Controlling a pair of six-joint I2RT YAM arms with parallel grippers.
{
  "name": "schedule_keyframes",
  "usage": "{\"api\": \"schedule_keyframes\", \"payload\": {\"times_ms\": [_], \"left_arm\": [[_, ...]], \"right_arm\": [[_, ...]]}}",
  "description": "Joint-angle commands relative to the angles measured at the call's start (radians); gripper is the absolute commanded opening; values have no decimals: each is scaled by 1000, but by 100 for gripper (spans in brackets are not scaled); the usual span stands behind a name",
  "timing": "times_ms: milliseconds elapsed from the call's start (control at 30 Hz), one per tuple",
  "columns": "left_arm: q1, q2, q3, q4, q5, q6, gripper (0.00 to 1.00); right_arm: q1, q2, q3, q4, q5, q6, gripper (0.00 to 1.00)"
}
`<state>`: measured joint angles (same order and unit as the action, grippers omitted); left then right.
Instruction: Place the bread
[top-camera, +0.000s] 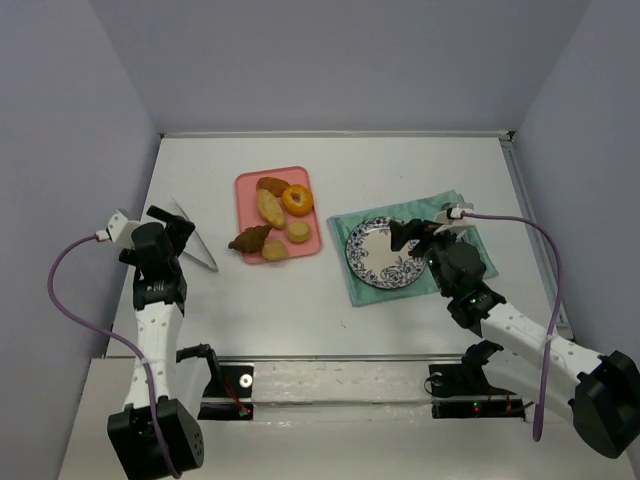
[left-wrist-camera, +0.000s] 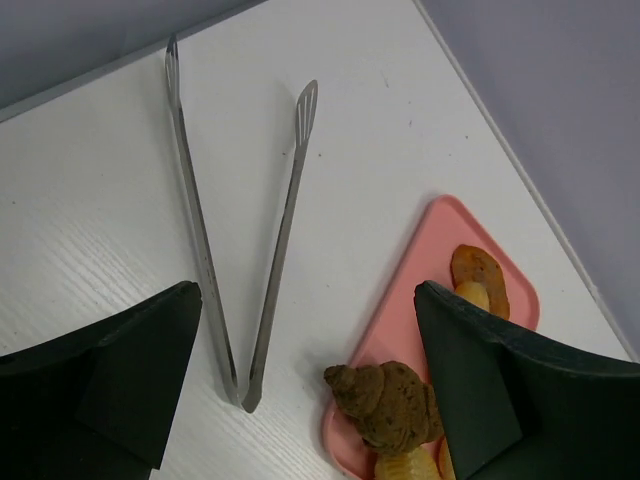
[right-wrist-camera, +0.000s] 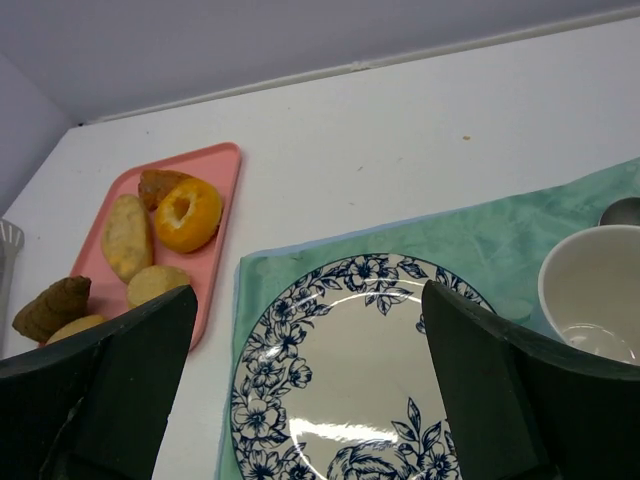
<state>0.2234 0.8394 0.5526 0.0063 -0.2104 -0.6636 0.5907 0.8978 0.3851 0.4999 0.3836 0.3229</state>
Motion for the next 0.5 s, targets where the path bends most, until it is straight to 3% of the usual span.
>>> {"api": "schedule_keyframes", "payload": {"times_ms": [0, 200, 467], "left_arm": [[-1, -26, -34, 54, 2, -7, 99], [-1, 96, 0, 38, 12, -2, 99], [-12, 399, 95, 15, 11, 16, 99]], "right_arm": [[6, -13, 32, 60, -12, 11, 100], [6, -36, -11, 103, -37, 19, 100], [6, 41, 35, 34, -23, 4, 100]]}}
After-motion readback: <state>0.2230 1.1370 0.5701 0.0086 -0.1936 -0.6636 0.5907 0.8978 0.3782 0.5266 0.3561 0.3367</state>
